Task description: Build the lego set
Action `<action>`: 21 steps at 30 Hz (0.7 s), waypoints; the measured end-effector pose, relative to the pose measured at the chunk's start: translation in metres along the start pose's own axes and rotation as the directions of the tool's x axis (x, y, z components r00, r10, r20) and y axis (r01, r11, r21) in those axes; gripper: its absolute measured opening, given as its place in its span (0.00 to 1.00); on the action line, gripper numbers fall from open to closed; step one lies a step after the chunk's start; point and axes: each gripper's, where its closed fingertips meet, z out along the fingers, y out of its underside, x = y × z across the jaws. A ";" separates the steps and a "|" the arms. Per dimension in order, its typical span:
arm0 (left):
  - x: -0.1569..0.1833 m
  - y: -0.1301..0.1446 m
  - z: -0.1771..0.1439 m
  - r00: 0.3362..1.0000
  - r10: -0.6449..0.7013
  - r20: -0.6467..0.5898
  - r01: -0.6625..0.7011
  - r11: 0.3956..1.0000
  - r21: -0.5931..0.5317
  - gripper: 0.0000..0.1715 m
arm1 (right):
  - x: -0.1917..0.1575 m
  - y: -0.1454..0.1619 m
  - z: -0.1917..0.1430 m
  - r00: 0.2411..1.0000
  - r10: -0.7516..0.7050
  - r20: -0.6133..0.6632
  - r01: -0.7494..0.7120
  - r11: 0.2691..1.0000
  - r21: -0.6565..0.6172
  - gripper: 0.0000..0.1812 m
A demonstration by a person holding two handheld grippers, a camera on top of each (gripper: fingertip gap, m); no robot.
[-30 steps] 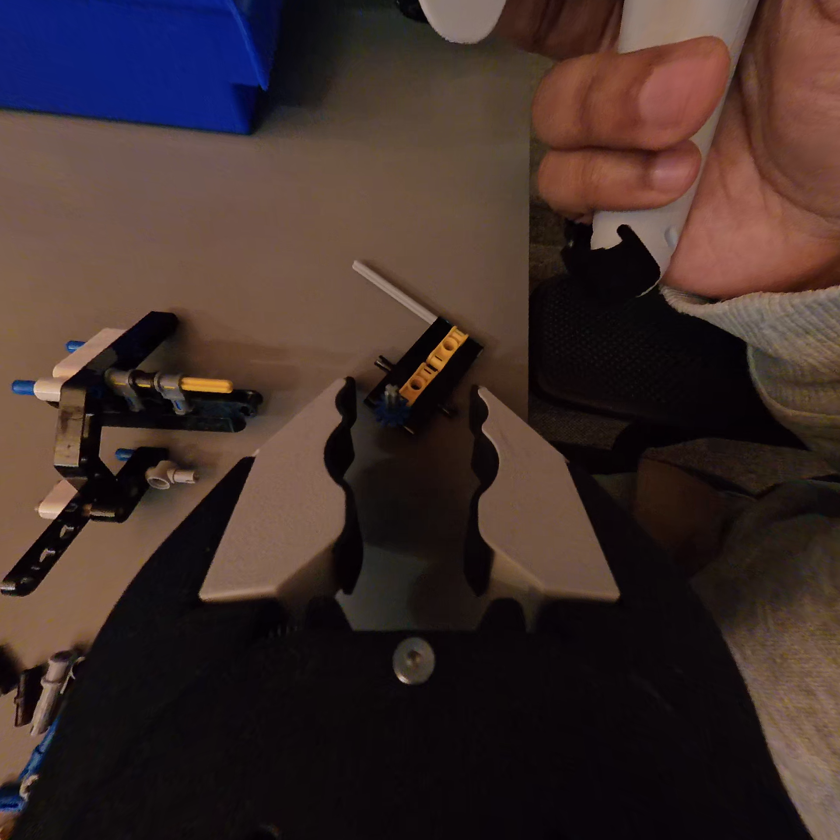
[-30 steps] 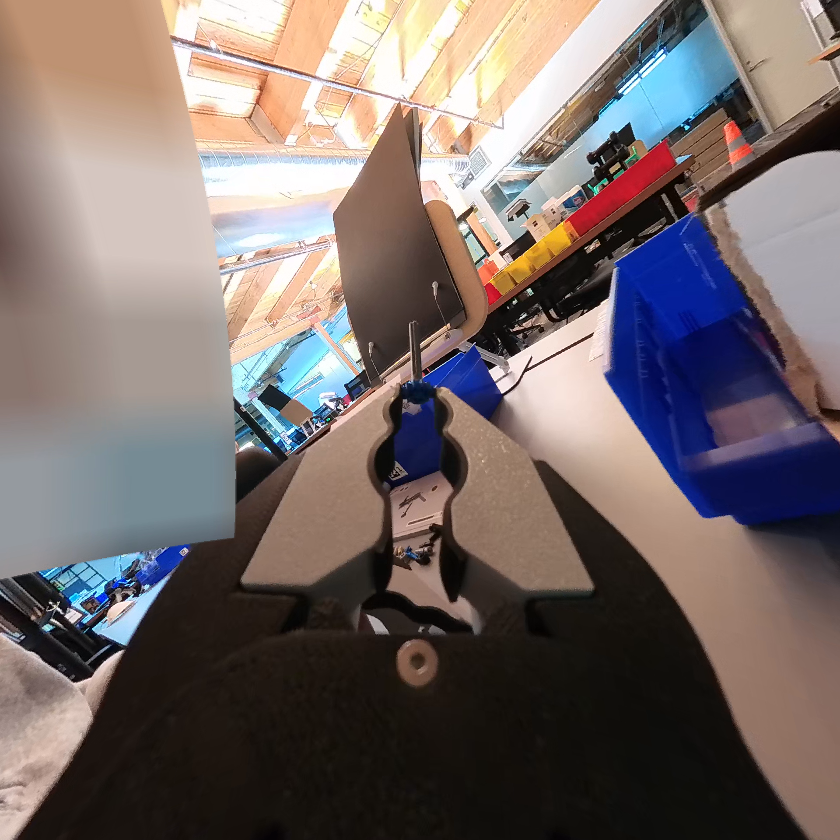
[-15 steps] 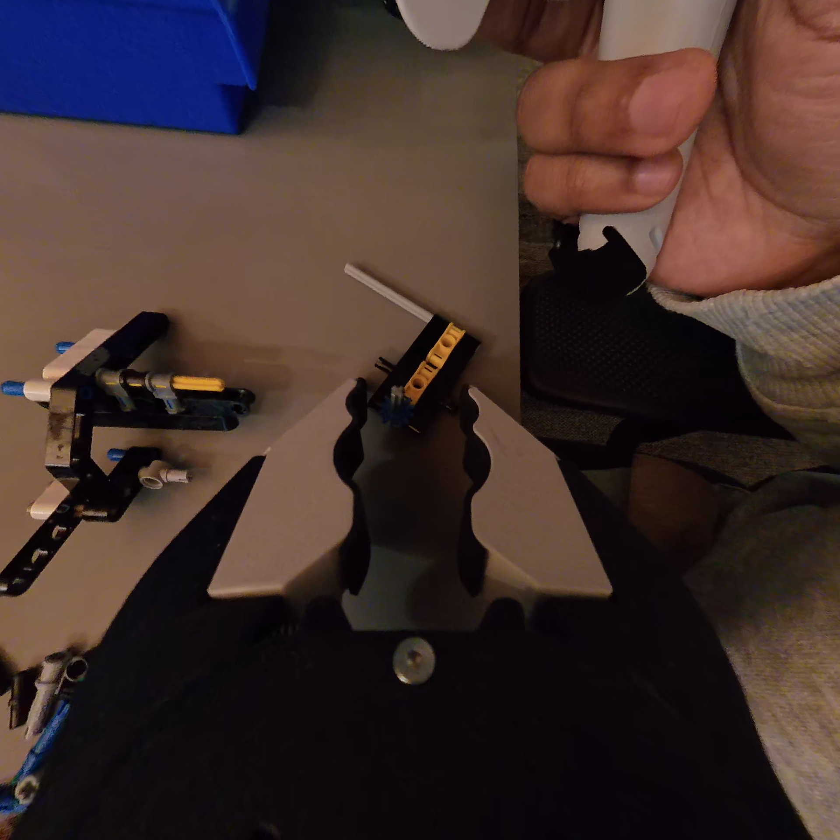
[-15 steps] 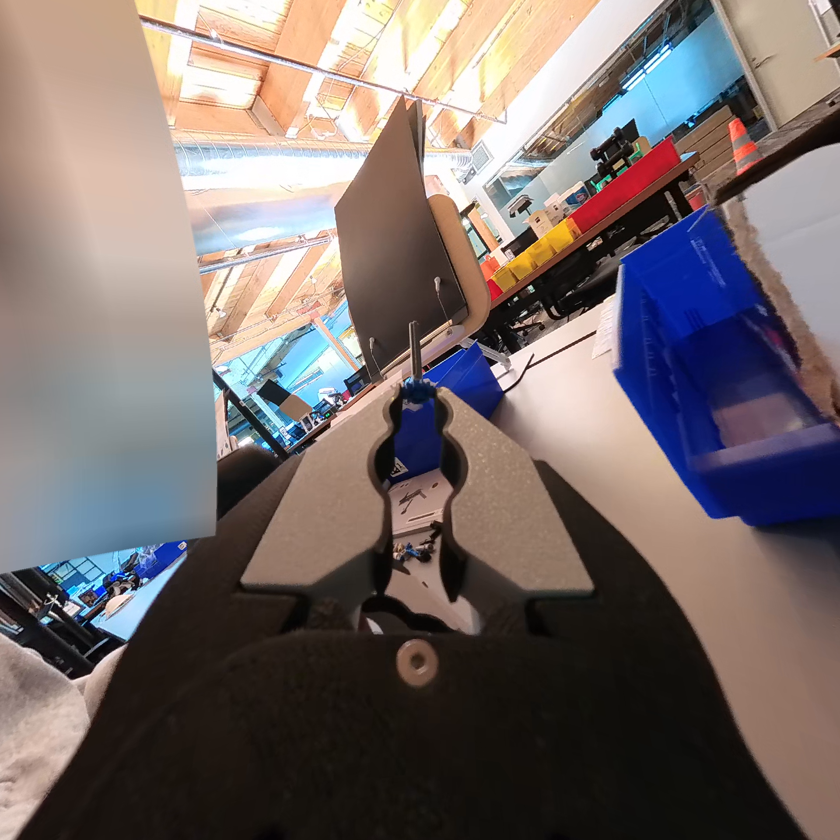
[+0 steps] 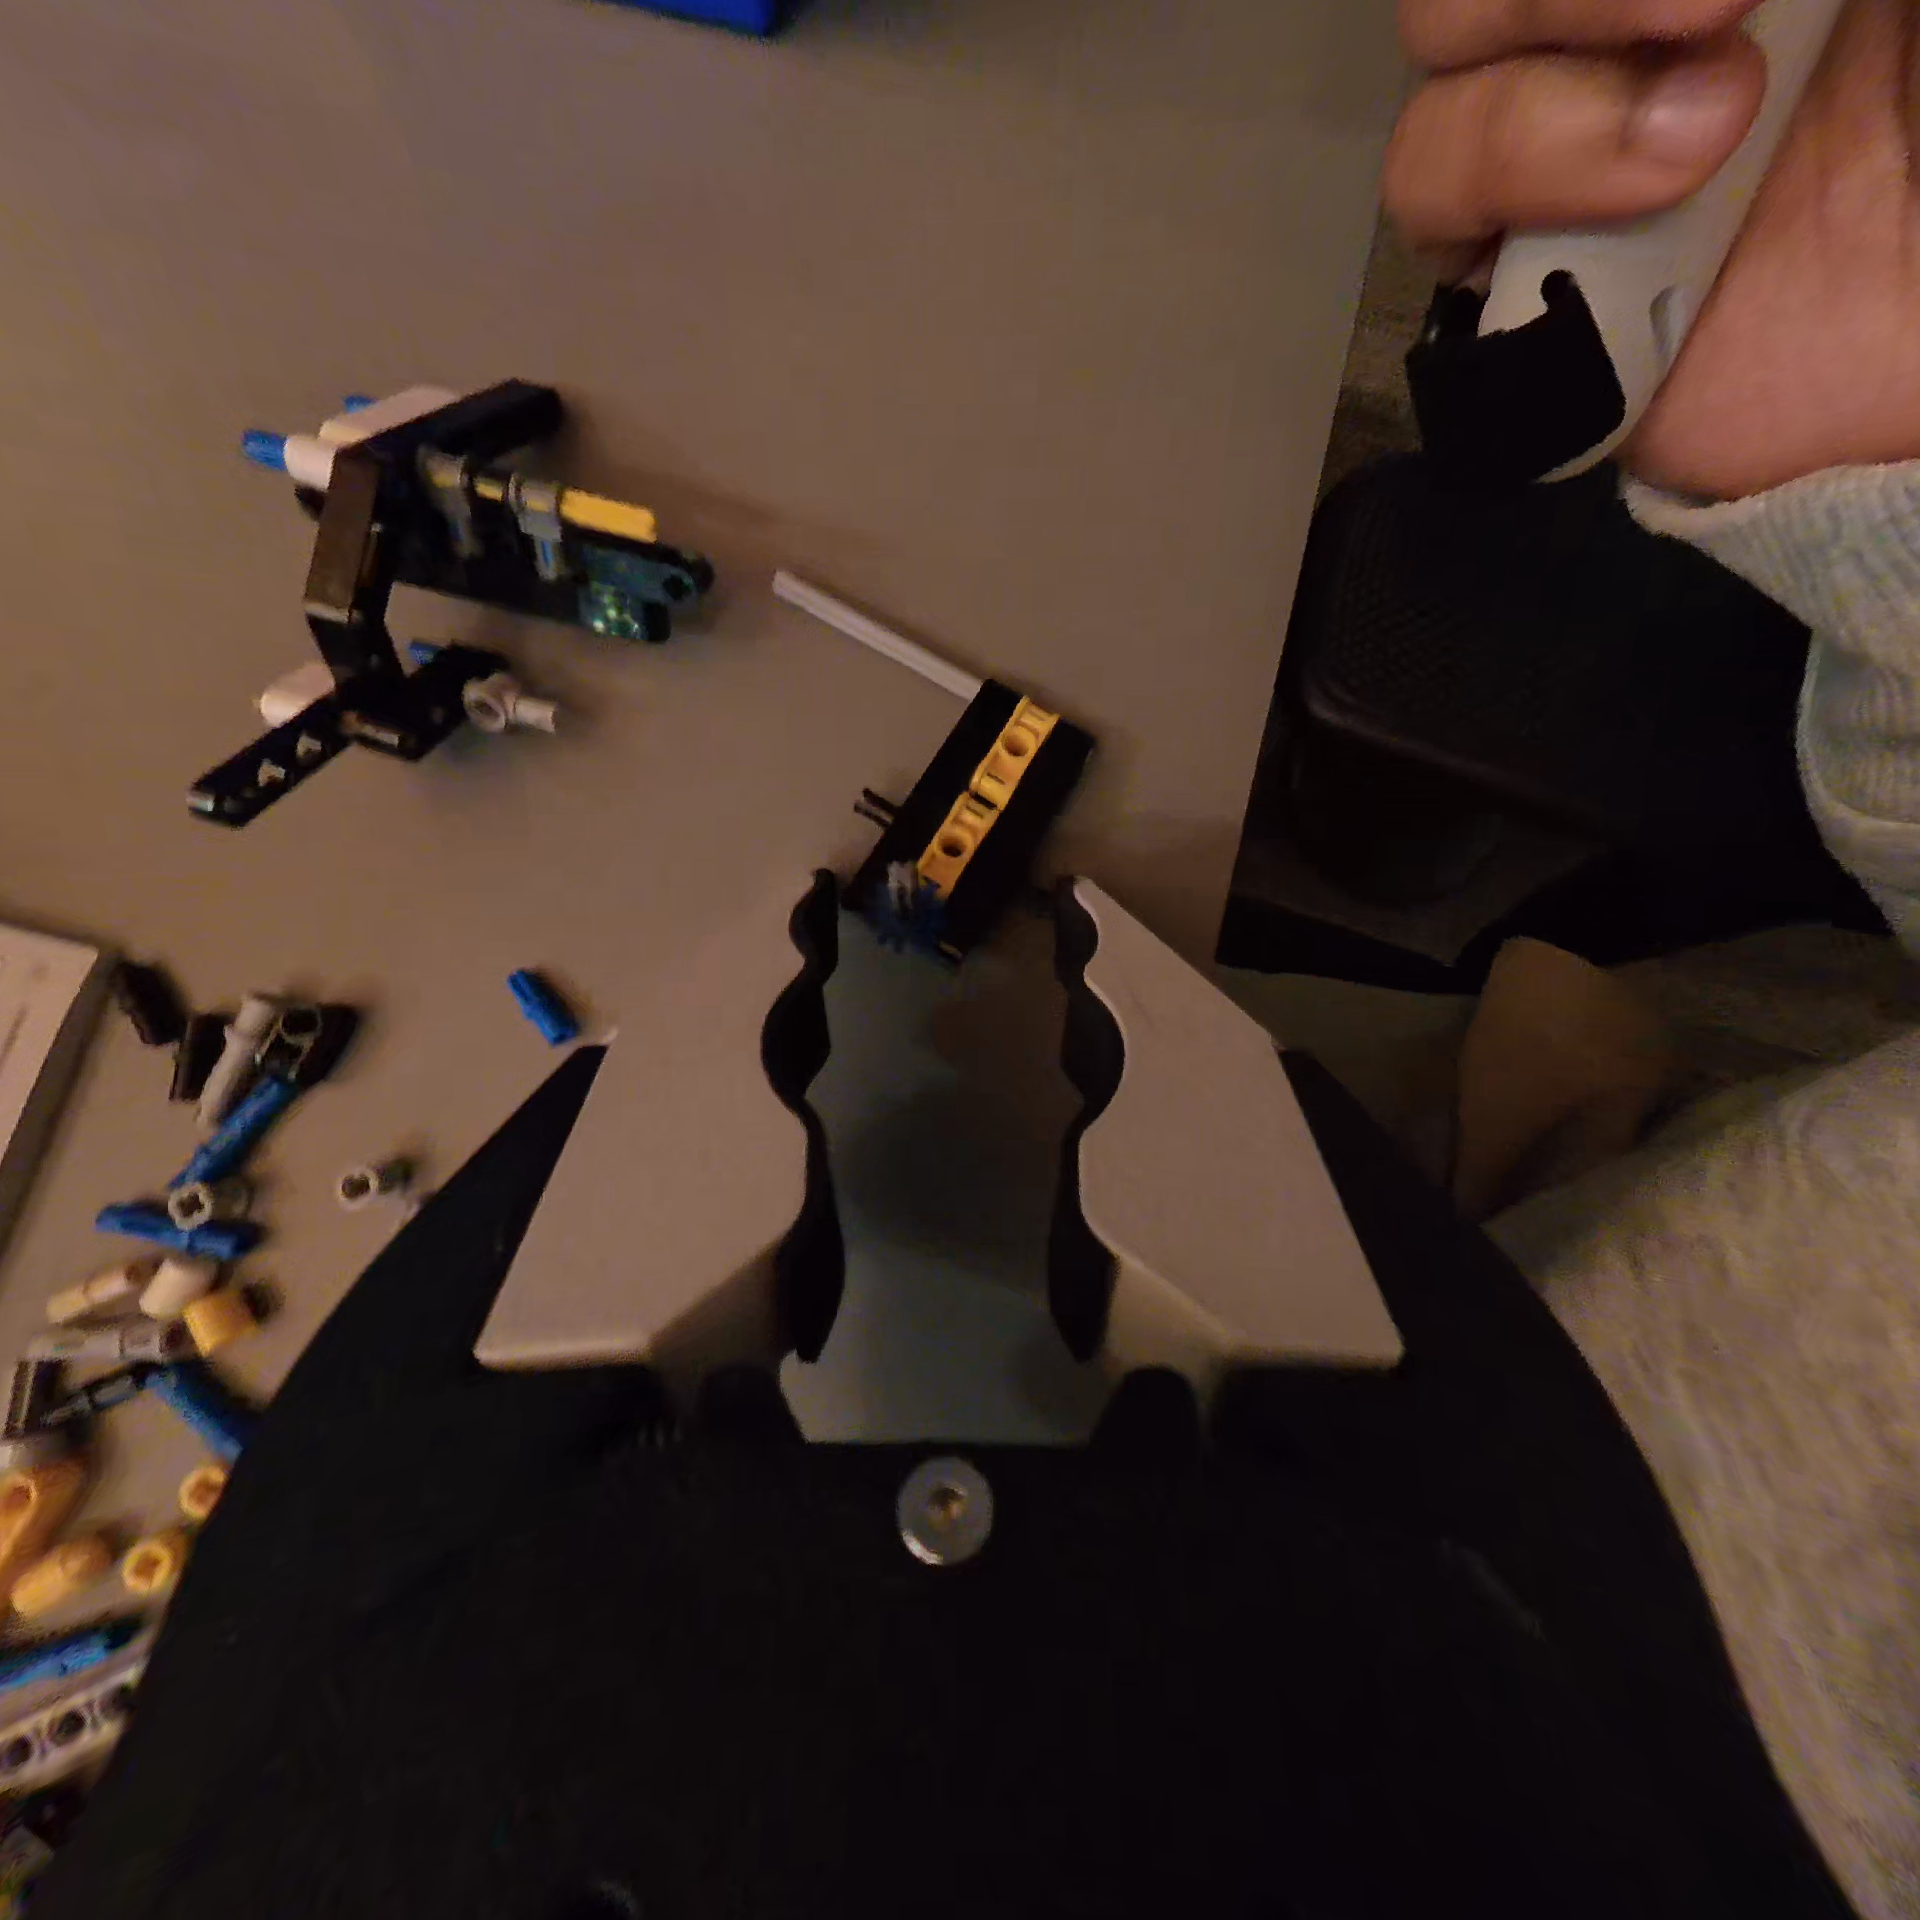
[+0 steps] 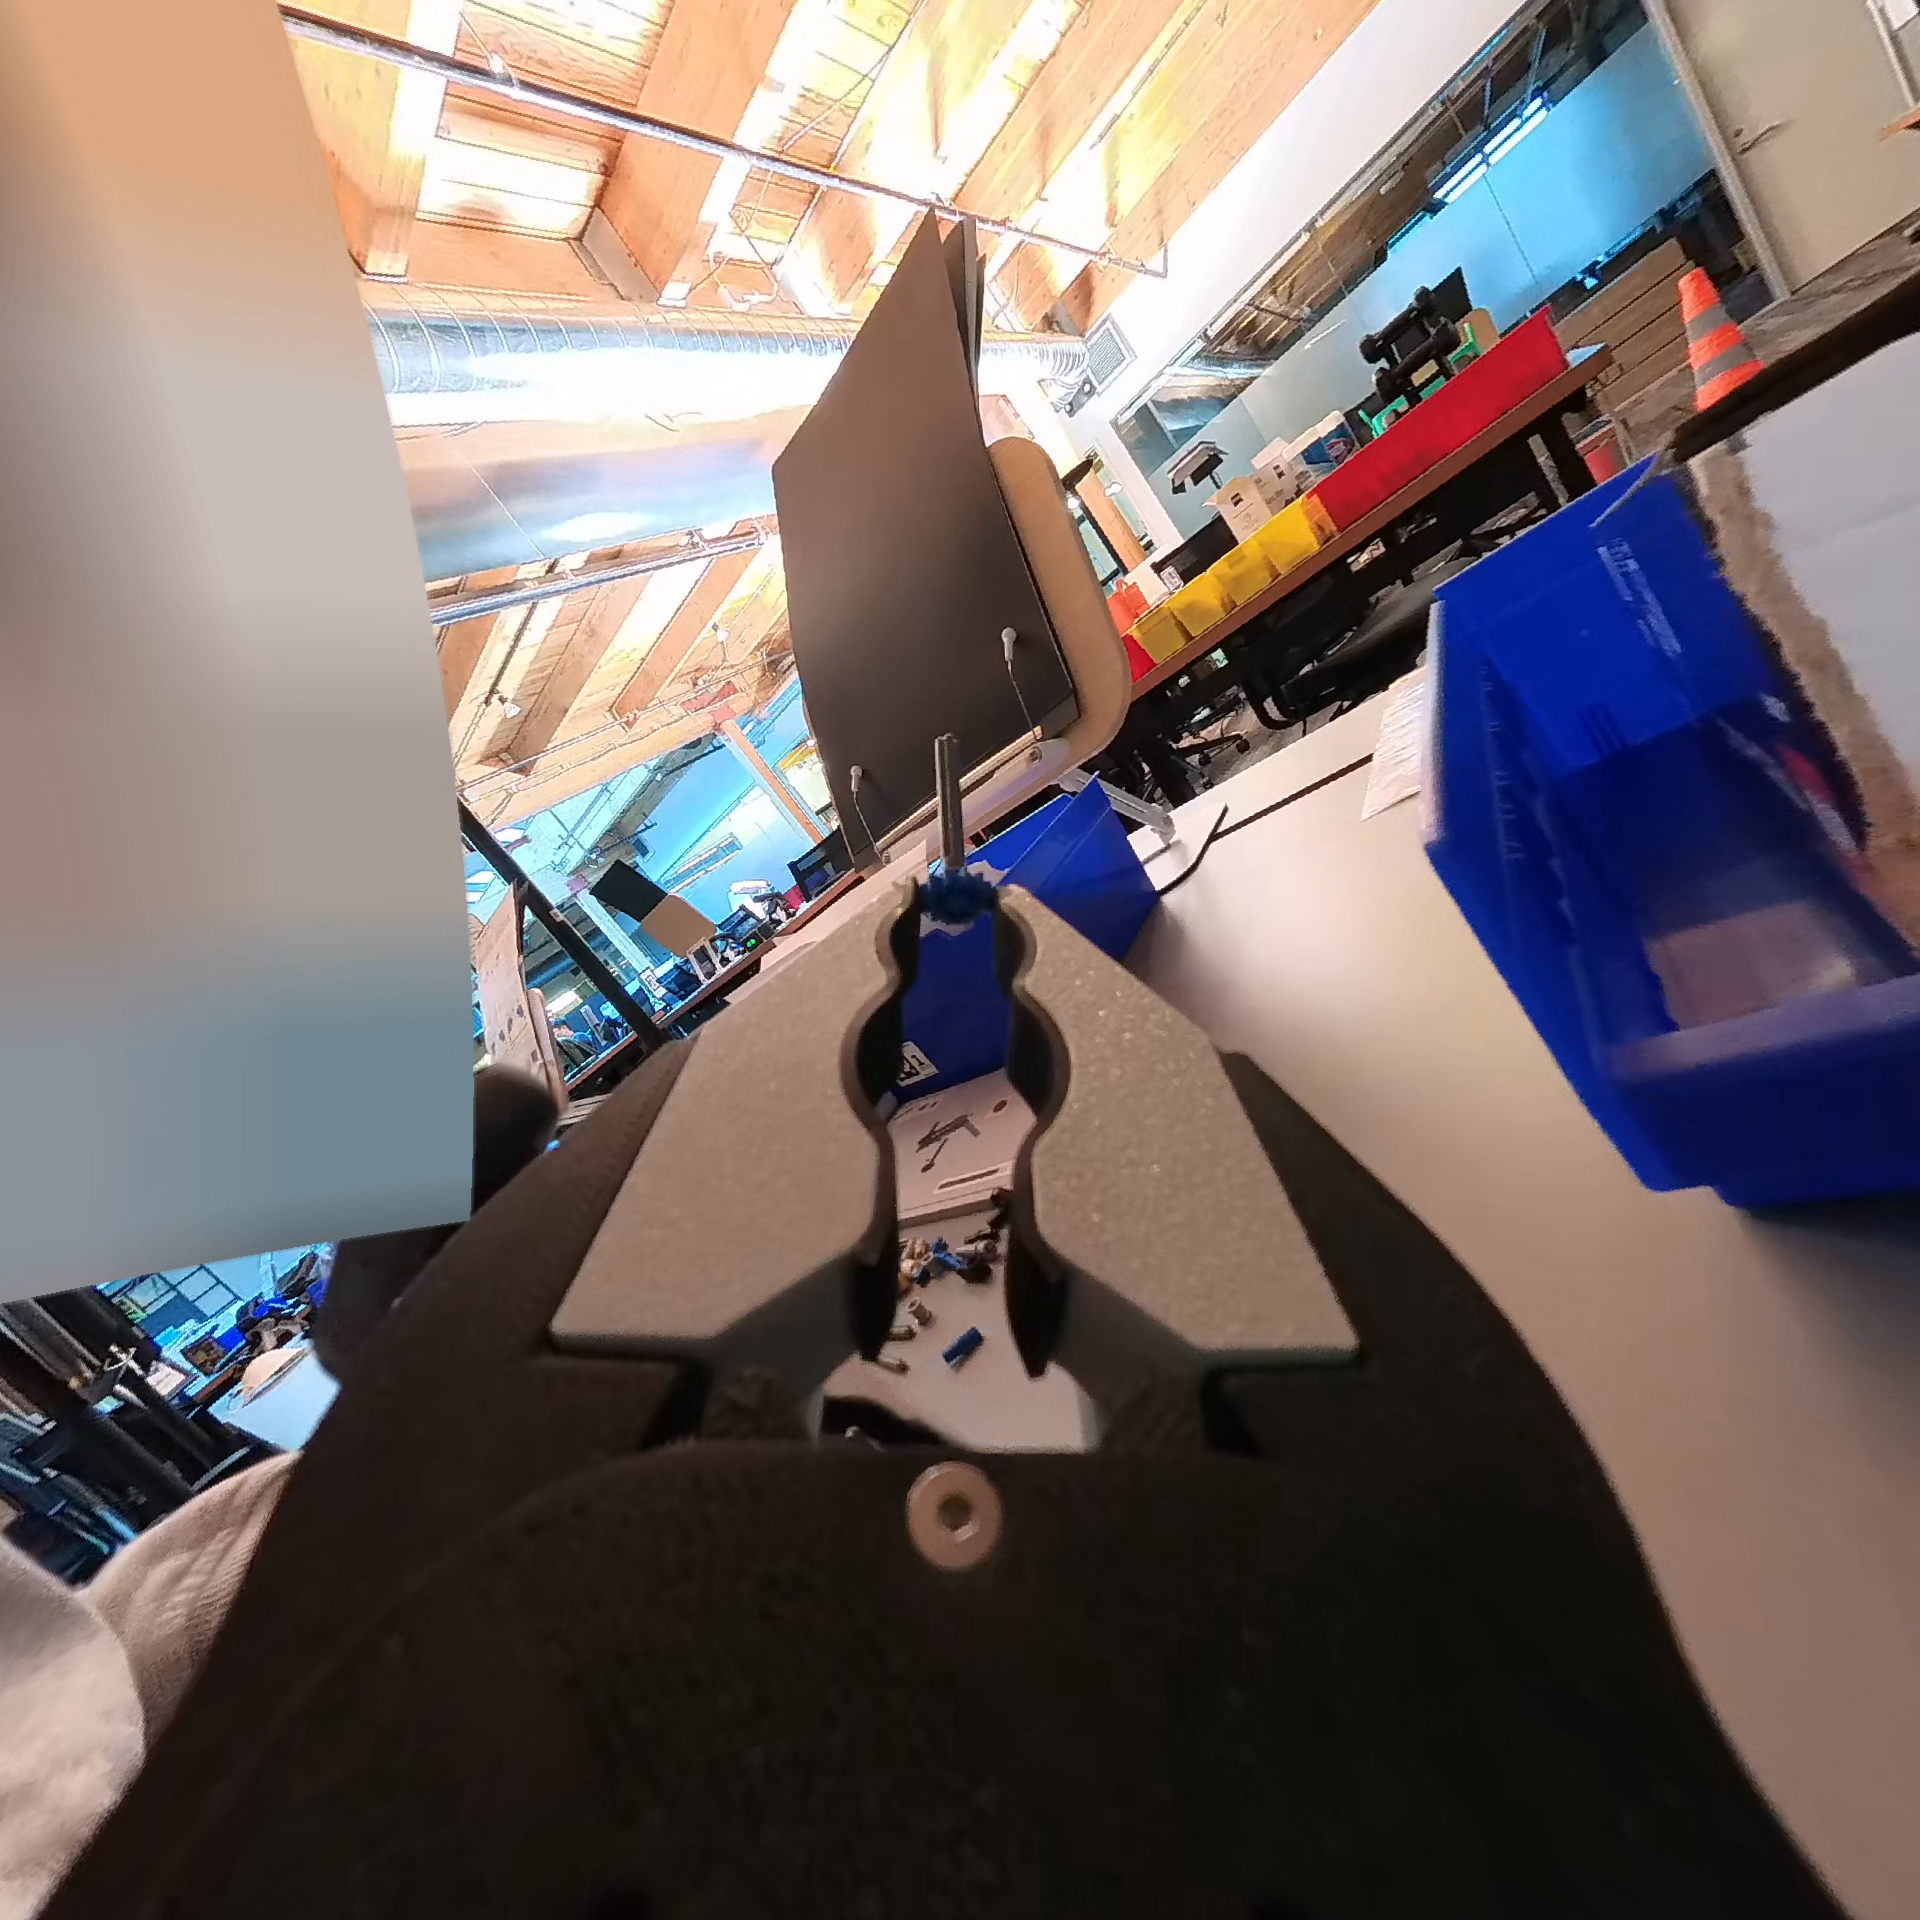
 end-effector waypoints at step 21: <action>0.011 -0.014 0.009 0.866 0.400 -0.298 -0.462 0.869 -0.175 0.27 | -0.003 0.005 0.003 1.000 -0.002 0.003 0.002 1.000 -0.015 0.05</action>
